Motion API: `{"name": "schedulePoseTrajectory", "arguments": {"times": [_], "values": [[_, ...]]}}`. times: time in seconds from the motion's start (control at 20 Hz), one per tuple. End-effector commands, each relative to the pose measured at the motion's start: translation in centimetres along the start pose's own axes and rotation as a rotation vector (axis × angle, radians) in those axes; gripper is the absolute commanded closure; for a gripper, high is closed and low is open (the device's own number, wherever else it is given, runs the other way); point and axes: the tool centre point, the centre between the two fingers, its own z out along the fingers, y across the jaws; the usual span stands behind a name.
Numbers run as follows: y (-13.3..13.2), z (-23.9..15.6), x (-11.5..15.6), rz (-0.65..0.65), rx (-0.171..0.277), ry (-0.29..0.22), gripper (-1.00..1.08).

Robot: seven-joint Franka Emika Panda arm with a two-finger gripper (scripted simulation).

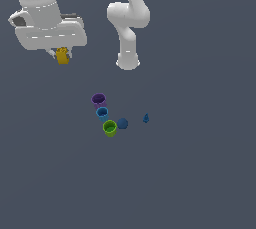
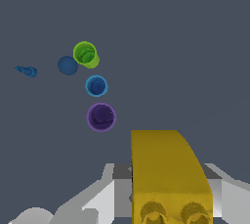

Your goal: Pick up a designated object from a clutter of objects.

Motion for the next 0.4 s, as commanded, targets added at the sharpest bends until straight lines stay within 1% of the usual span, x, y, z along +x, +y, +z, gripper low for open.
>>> {"name": "schedulePoseTrajectory", "arguments": {"times": [0.0,0.35], "values": [[0.0,-1.1,-0.7,0.0,0.0,-0.001,1.08],[0.2,-2.3,-1.5,-0.001,-0.001,-0.001,1.08]]}}
